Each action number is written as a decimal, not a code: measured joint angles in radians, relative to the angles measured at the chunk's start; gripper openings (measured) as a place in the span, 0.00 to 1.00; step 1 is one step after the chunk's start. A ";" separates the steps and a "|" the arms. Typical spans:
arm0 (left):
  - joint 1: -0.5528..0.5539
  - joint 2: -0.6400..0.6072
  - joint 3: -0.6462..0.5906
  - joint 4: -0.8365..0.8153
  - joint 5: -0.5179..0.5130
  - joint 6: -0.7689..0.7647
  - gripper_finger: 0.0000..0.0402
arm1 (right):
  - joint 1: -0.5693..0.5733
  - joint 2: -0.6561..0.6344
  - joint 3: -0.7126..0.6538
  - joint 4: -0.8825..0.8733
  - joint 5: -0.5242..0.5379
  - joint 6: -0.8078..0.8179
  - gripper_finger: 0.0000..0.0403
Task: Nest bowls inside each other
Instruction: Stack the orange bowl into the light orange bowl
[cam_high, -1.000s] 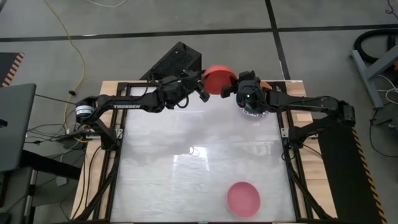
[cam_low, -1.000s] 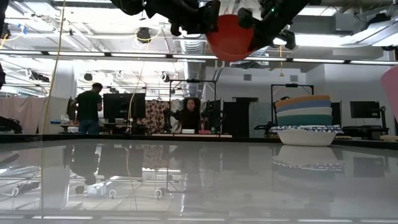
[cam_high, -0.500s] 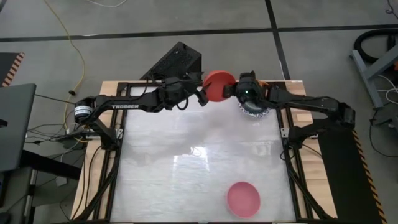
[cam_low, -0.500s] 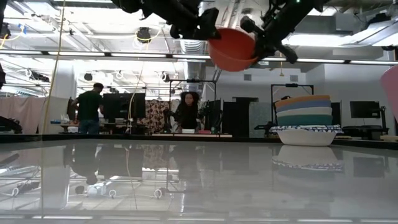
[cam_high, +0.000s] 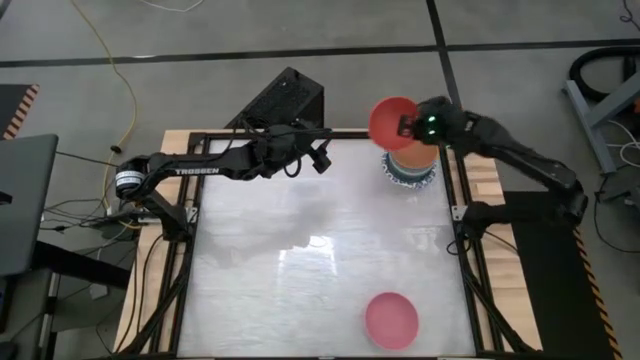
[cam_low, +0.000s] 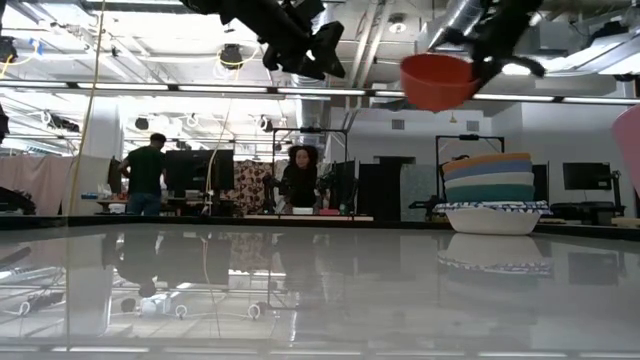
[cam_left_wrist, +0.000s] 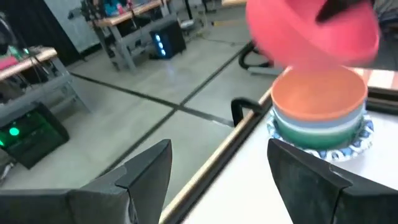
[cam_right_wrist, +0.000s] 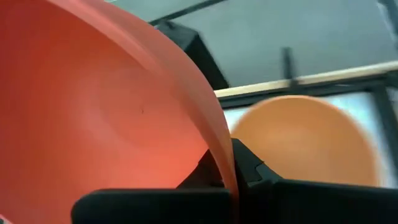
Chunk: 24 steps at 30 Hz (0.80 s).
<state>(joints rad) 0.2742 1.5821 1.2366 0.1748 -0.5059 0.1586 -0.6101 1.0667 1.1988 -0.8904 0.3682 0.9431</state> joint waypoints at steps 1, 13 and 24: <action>0.000 -0.002 0.000 -0.010 -0.001 -0.006 0.63 | -0.016 -0.013 0.013 -0.040 -0.004 0.006 0.00; 0.000 -0.002 0.000 -0.007 0.073 -0.136 0.63 | -0.120 -0.054 0.023 -0.324 -0.026 0.169 0.00; 0.000 -0.038 0.000 -0.085 0.136 -0.182 0.63 | -0.217 0.034 -0.065 -0.325 -0.121 0.219 0.00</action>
<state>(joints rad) 0.2737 1.5441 1.2366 0.0897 -0.3702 -0.0238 -0.8276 1.1006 1.1341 -1.2159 0.2471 1.1620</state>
